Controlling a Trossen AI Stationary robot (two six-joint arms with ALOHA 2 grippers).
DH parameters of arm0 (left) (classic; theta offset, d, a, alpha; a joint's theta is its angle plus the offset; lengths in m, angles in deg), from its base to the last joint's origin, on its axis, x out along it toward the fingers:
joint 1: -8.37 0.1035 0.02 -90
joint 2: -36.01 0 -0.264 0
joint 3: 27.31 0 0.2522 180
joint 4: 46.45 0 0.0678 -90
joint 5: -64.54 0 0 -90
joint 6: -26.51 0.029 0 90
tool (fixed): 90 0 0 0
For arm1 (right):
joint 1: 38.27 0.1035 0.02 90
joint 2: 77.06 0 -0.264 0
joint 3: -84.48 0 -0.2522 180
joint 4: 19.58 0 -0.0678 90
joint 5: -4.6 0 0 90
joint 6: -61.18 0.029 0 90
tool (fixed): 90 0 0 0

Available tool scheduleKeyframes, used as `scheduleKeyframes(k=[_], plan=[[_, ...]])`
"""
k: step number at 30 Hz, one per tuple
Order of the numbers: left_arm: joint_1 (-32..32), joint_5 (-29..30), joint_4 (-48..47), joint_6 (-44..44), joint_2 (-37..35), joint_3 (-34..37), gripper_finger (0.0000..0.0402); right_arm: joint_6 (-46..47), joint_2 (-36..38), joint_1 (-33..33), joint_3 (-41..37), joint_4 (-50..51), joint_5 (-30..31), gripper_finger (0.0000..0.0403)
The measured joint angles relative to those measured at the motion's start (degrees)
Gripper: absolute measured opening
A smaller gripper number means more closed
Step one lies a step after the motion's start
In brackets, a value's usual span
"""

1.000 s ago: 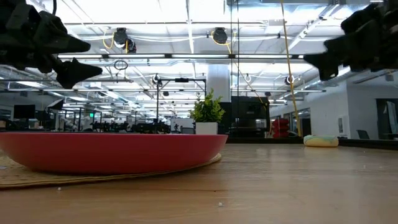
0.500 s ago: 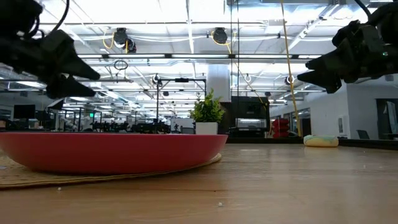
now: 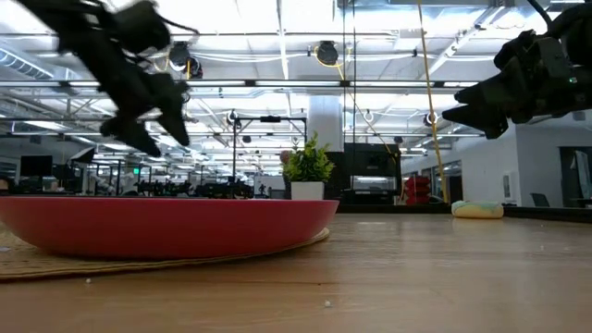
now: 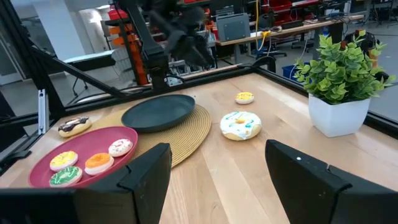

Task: Pick & Place donuts
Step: Put the small yellow donut into the pink plate

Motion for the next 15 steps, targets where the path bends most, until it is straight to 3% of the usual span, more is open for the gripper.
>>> scheduleKeyframes(k=[7,15], plan=[[10.04,-10.63,-4.44,6.78,23.18,-14.11,0.0365,0.00,0.00,0.00,0.00,0.04,0.00,0.0249],[12.48,-11.05,-6.60,12.61,38.46,-24.98,0.0365,0.00,0.00,0.00,0.00,0.07,0.00,0.0247]])
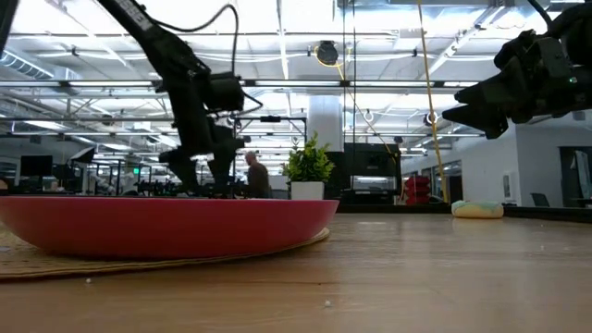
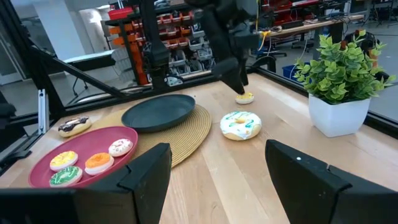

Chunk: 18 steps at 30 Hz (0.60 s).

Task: Pick & Place donuts
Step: Put the small yellow donut into the pink plate

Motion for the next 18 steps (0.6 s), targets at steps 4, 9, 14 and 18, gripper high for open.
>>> scheduleKeyframes(k=[4,9,14,18], plan=[[-0.02,1.87,-2.25,3.87,3.41,-2.62,0.0365,0.00,0.00,0.00,0.00,0.00,0.00,0.0249],[0.75,6.37,-5.53,5.51,4.76,-3.74,0.0365,0.00,0.00,0.00,0.00,0.00,0.00,0.0248],[2.20,6.69,-6.76,10.70,4.73,-3.78,0.0365,0.00,0.00,0.00,0.00,0.00,0.00,0.0248],[3.33,5.20,-9.43,16.65,4.70,-3.78,0.0365,0.00,0.00,0.00,0.00,0.00,0.00,0.0249]])
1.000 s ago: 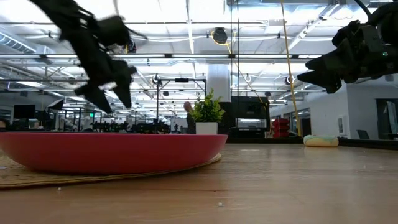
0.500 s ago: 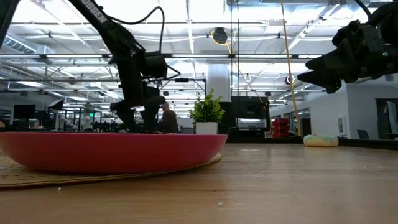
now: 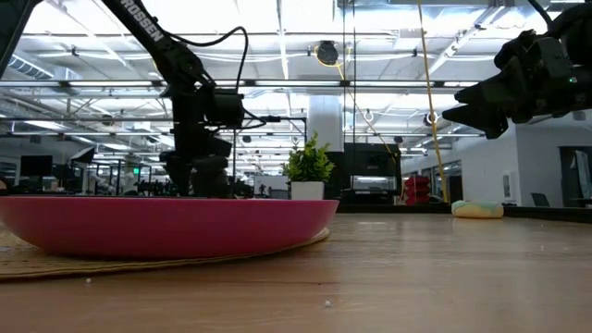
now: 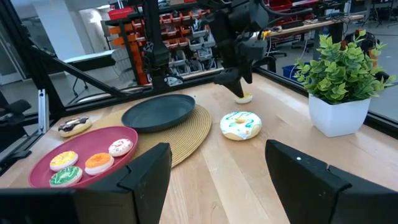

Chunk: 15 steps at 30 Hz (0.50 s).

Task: Pick & Place donuts
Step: Put the small yellow donut into the pink plate

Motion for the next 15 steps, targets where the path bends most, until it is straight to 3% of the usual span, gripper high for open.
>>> scheduleKeyframes(k=[15], plan=[[0.40,-1.51,2.31,12.82,-0.01,0.02,0.0365,0.00,0.00,0.01,0.00,0.00,0.01,0.0249]])
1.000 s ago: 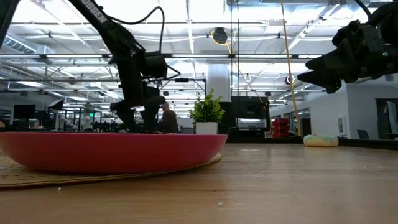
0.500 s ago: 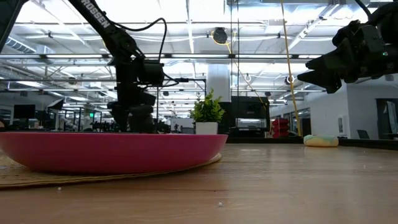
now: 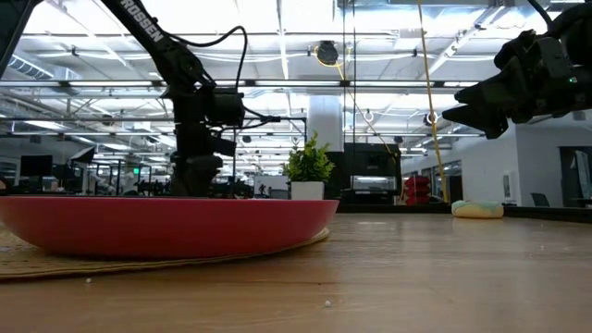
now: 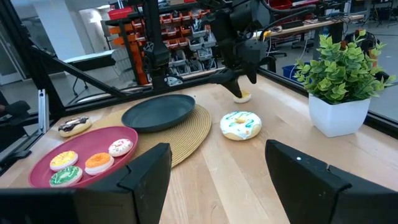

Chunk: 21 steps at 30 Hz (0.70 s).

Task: Pick & Place donuts
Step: Put the small yellow donut into the pink plate

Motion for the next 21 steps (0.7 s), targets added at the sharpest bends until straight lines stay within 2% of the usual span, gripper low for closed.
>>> scheduleKeyframes(k=[6,11,16,21], plan=[[-1.17,-2.62,-2.85,5.40,0.00,0.00,0.0365,0.00,0.00,-0.01,0.00,0.00,0.01,0.0249],[-2.19,2.03,-4.72,7.74,0.00,0.00,0.0365,0.00,0.00,0.01,0.00,0.02,0.01,0.0249],[-1.85,3.30,-4.13,6.86,0.00,0.00,0.0365,0.00,0.00,-0.01,0.00,0.00,-0.01,0.0249],[-0.67,0.32,-4.08,4.82,0.00,0.02,0.0365,0.00,0.00,0.01,0.00,0.02,0.01,0.0249]])
